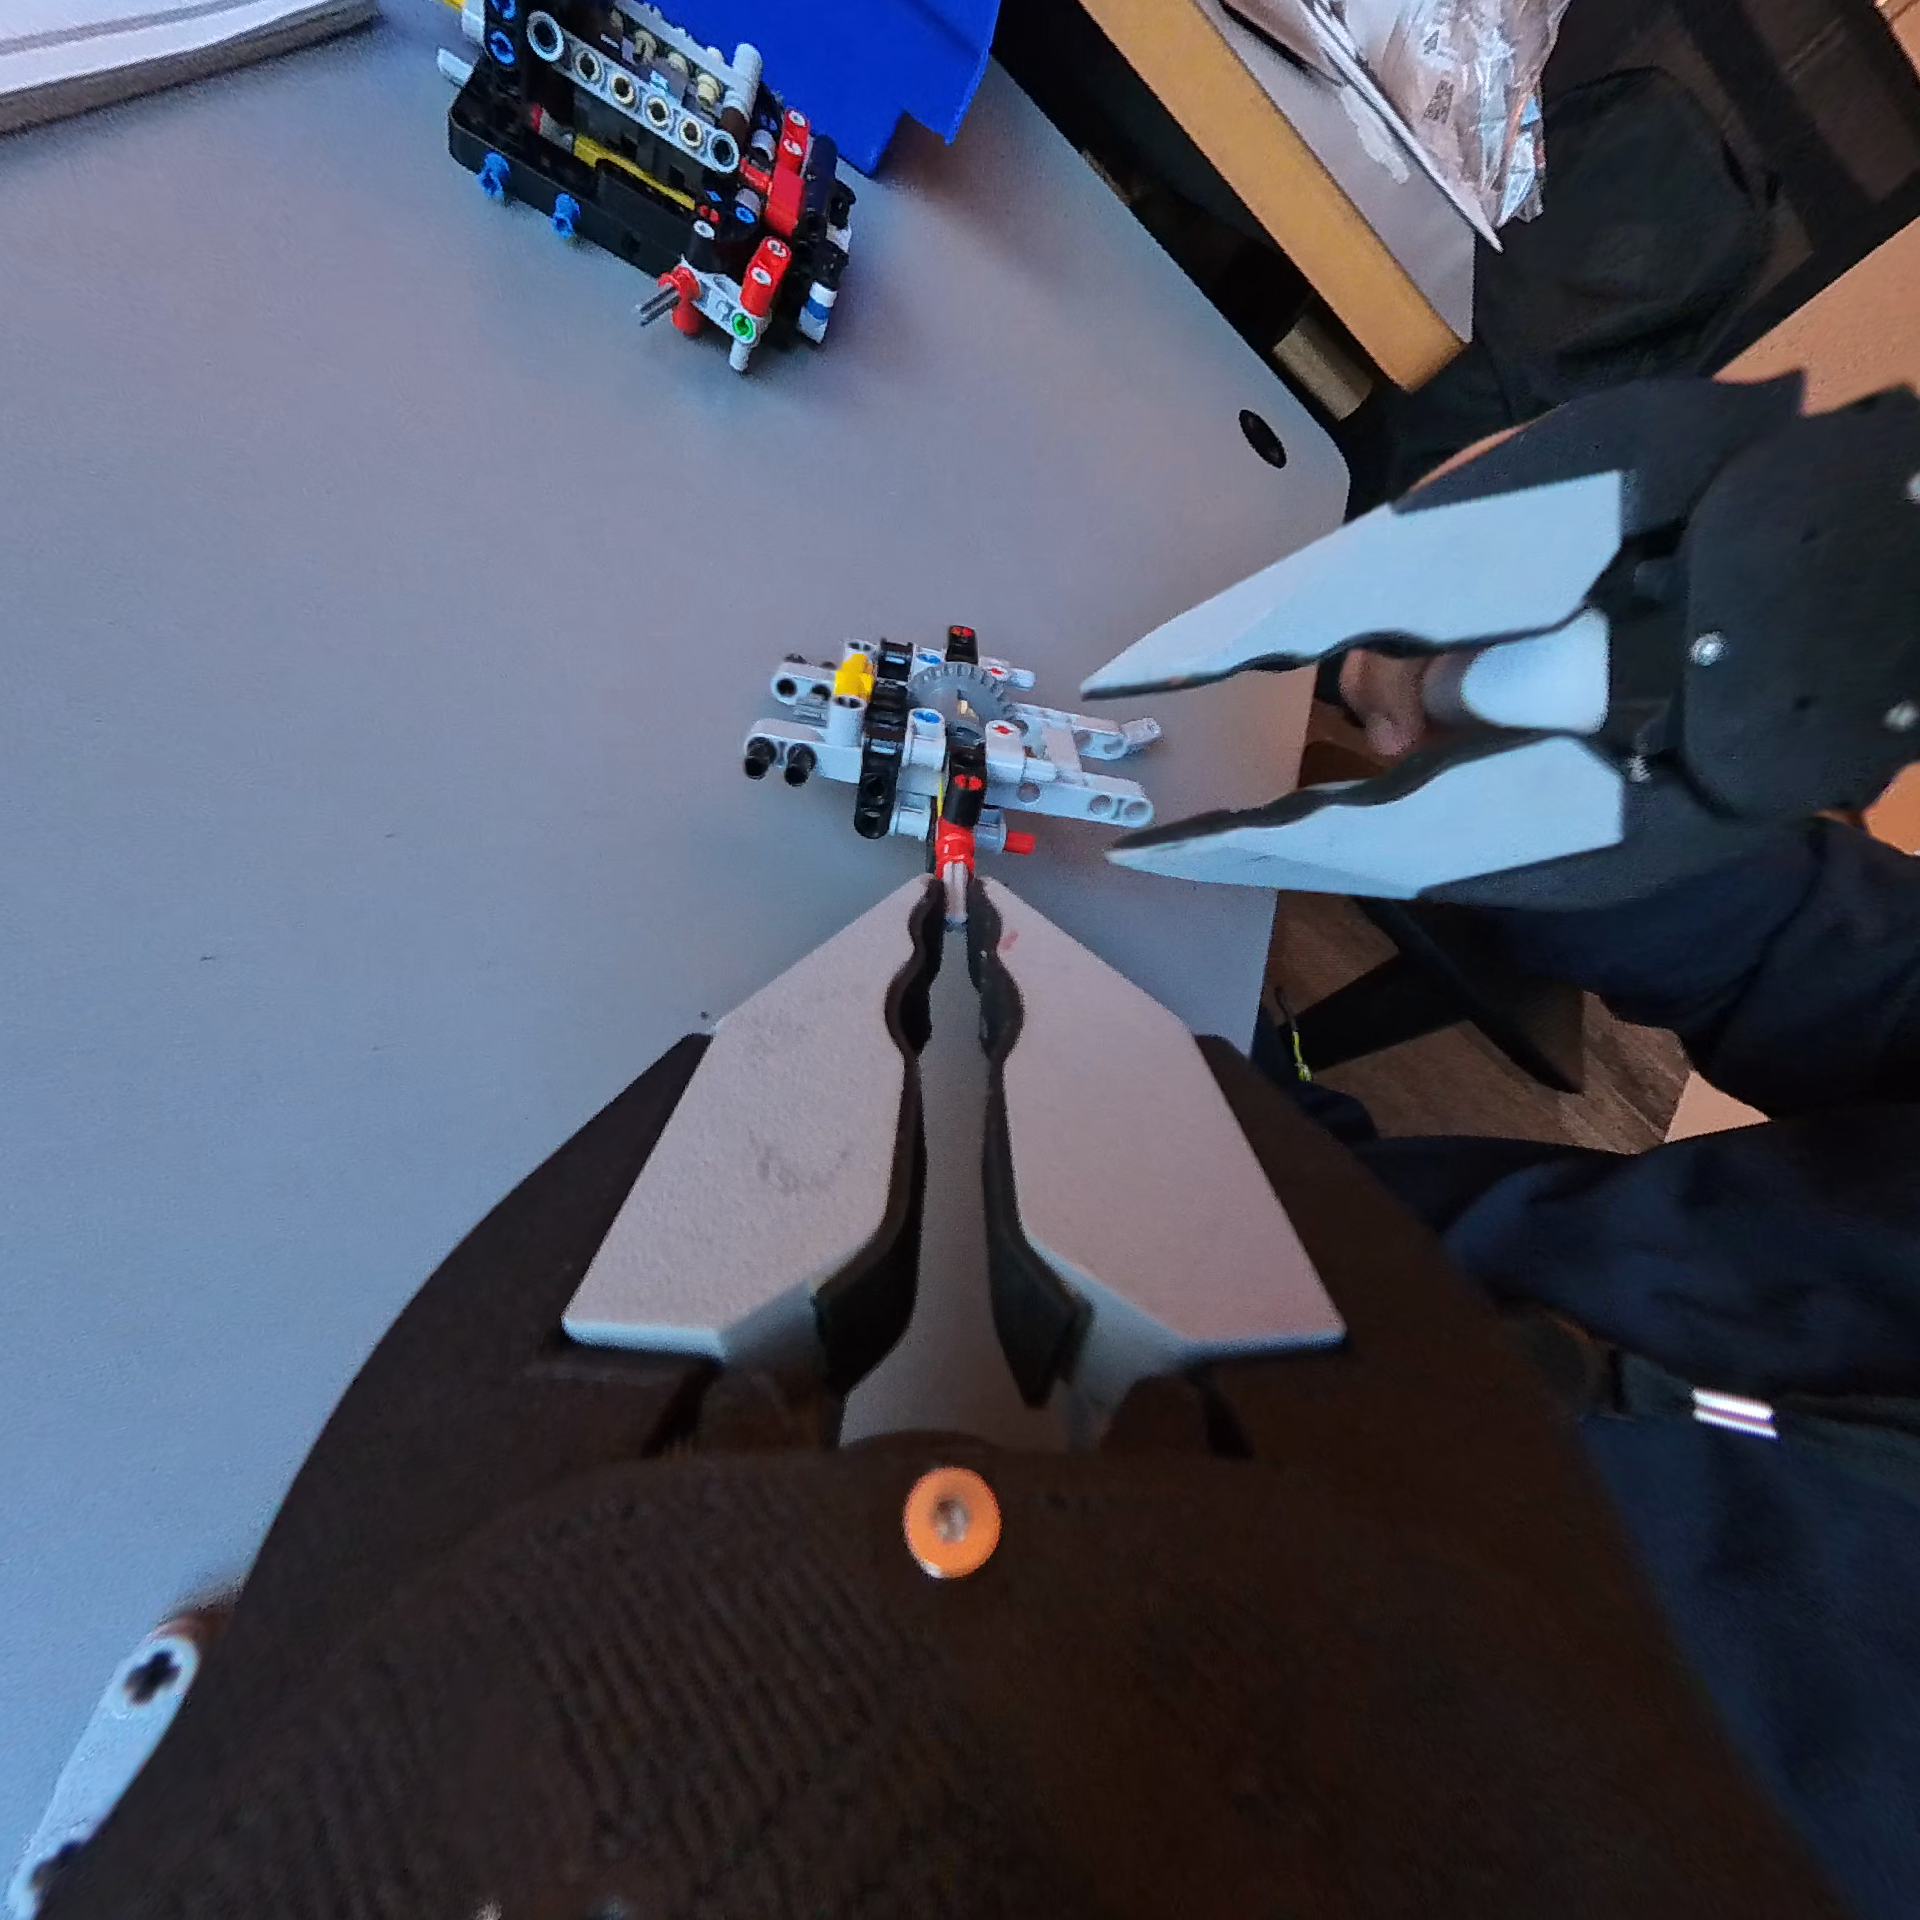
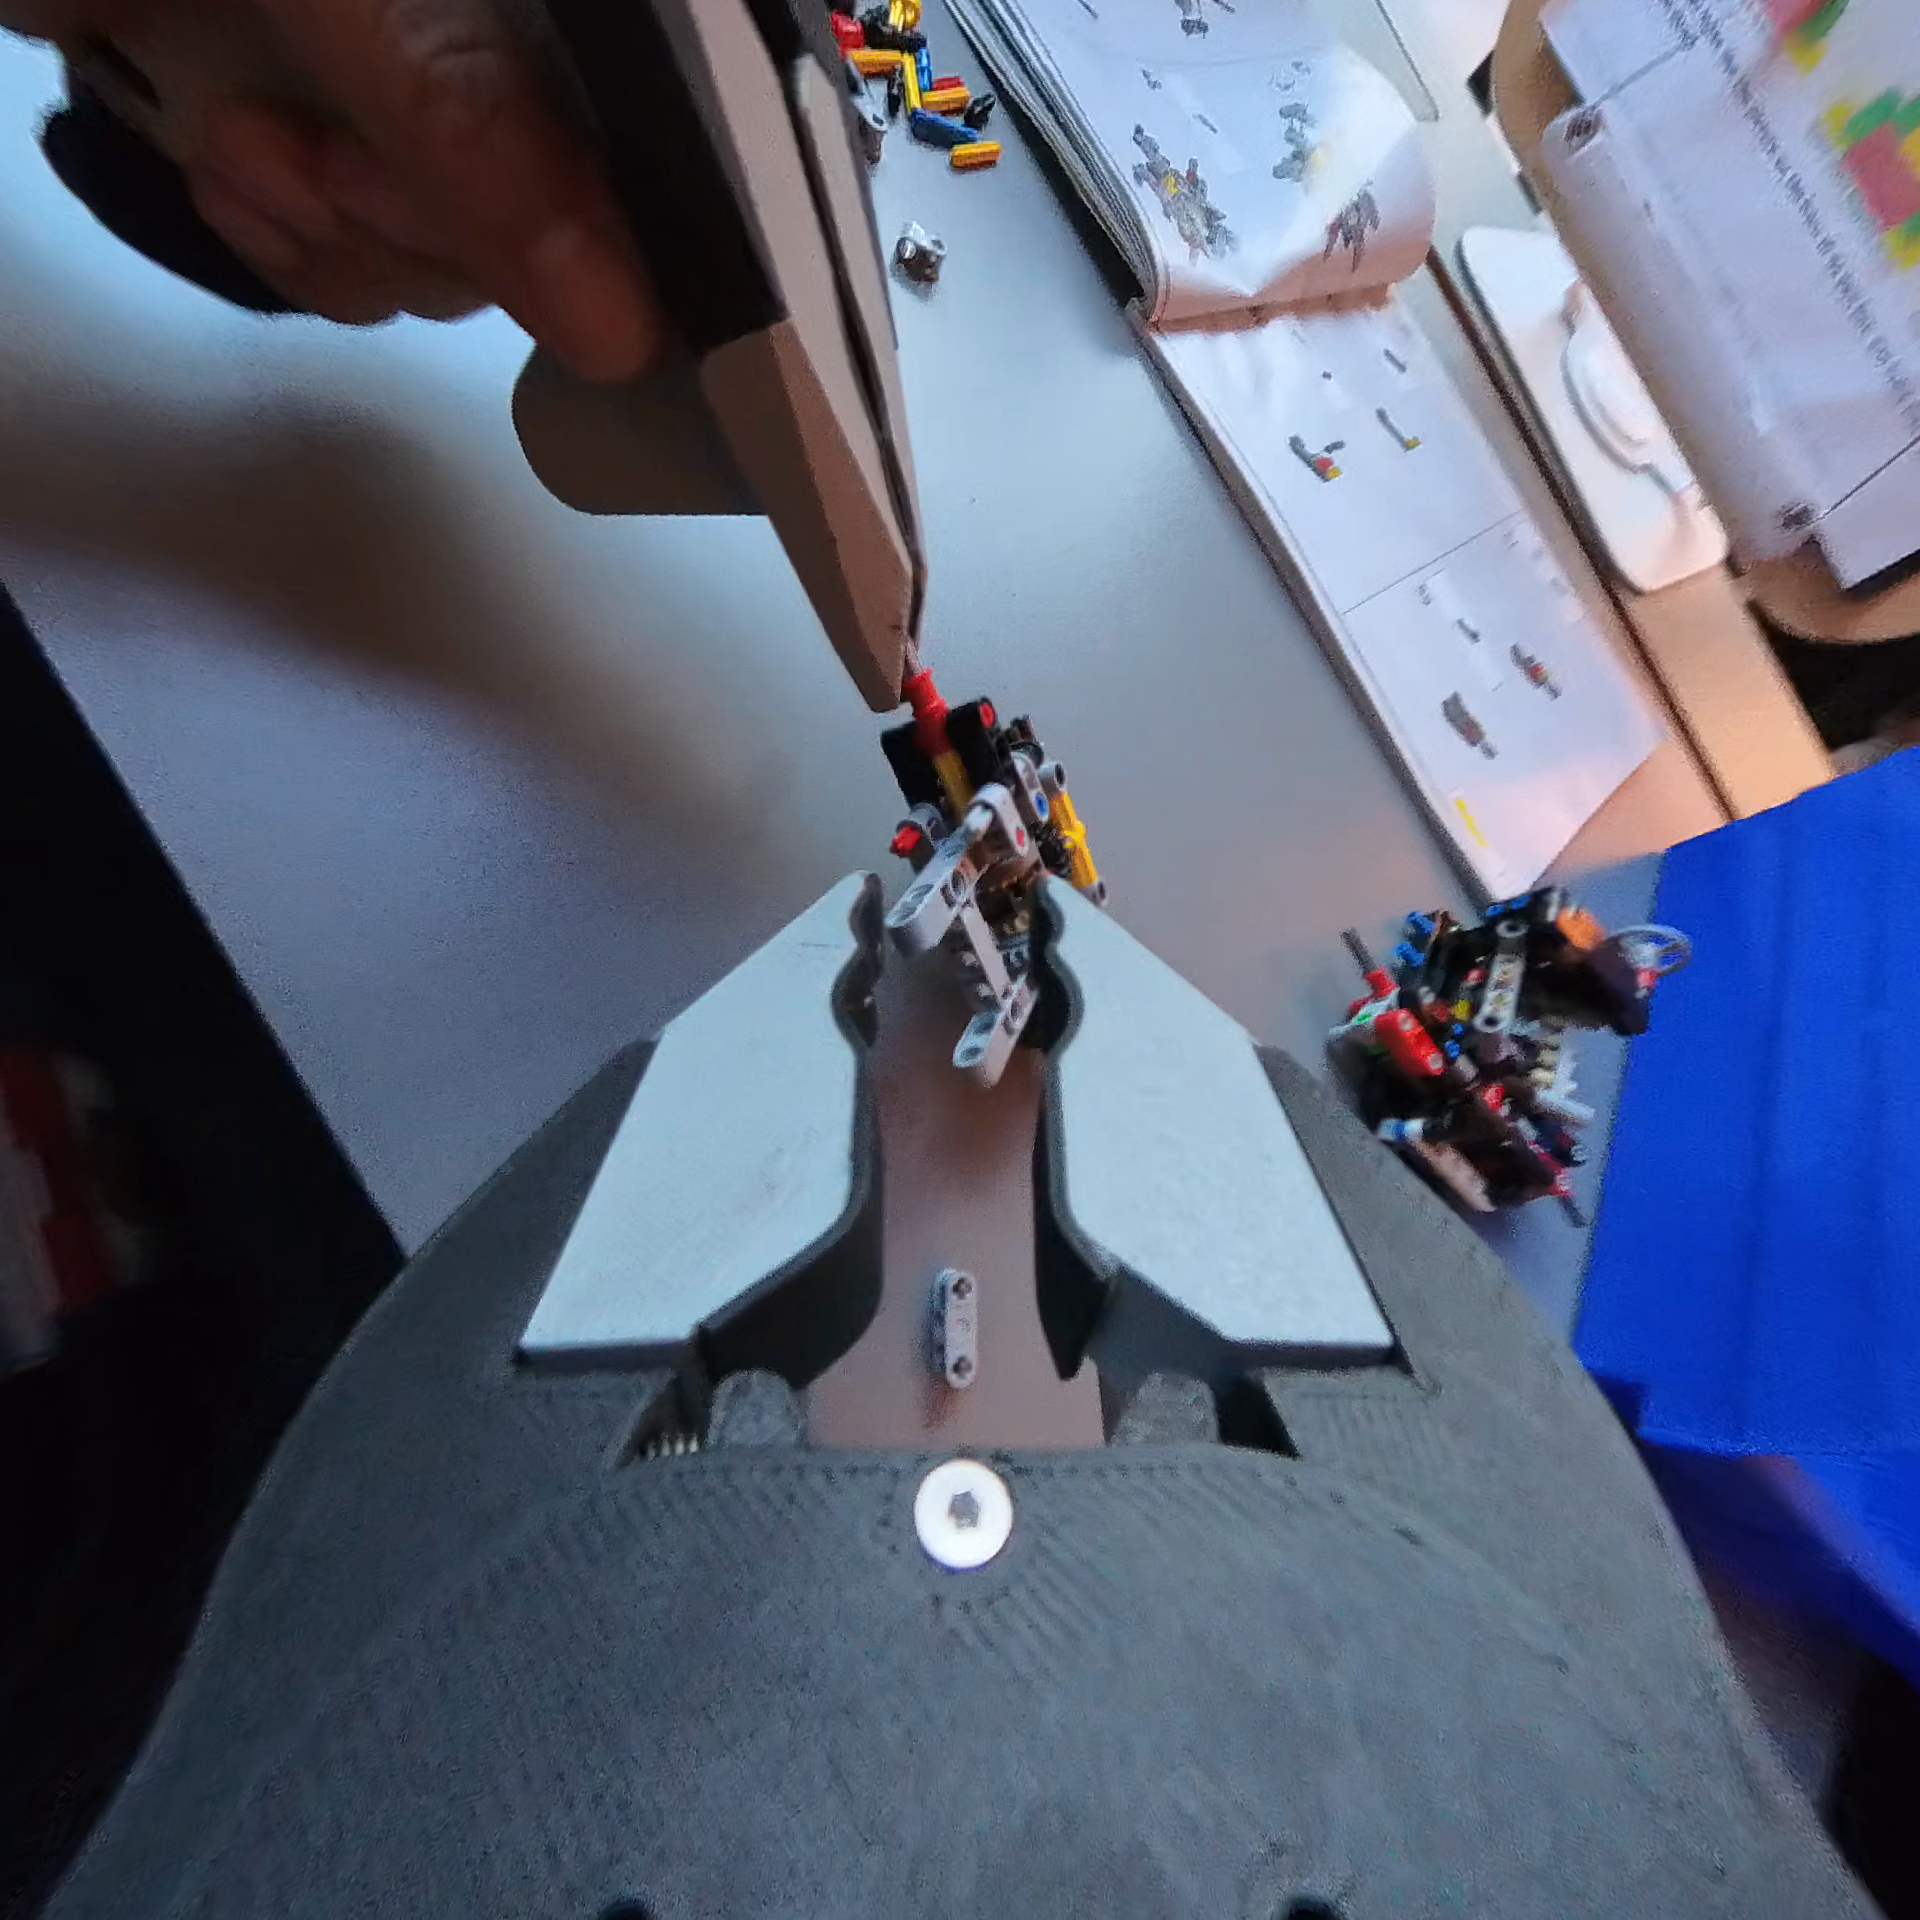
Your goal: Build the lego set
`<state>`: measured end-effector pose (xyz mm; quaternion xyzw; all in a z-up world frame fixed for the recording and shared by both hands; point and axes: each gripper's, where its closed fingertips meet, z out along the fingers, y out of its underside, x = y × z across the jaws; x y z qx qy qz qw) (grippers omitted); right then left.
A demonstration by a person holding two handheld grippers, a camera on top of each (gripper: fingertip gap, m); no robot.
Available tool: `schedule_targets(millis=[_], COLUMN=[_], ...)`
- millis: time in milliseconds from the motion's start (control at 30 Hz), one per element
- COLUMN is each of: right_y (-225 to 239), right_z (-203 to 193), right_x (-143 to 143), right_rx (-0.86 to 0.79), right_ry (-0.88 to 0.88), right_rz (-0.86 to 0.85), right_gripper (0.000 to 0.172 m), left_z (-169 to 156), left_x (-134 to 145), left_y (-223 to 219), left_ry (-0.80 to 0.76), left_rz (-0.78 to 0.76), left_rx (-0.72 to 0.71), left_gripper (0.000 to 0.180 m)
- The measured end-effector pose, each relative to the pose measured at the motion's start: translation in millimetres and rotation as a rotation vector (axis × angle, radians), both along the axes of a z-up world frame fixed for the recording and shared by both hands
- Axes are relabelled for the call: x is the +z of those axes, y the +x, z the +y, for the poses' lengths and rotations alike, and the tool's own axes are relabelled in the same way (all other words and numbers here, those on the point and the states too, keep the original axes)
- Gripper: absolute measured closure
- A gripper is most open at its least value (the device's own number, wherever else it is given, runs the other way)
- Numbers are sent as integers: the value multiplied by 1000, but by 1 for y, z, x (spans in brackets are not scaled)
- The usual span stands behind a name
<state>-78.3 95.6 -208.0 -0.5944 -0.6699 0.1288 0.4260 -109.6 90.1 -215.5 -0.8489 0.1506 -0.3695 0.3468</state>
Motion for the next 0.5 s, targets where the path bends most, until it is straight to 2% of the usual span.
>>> schedule_targets(millis=[167,300,333,367,433,500], right_y=[-5,-2,0,2,6,9], right_z=[3,7,7,8,9,8], right_x=[-7,3,6,8,10,13], right_rx=[7,14,21,33,82,148], right_ry=[143,221,211,192,139,101], right_rz=[-63,-37,-21,-3,32,75], right_gripper=[161,166,167,167,167,167], left_z=[-2,-4,-4,-3,3,4], left_x=[3,12,16,17,16,21], left_y=[4,8,8,5,-7,-5], left_ry=[-1,36,78,142,328,509], left_rz=[-20,-43,-18,57,314,490], left_rx=[5,-24,-42,-59,-74,-119], left_gripper=[179,178,171,157,140,123])
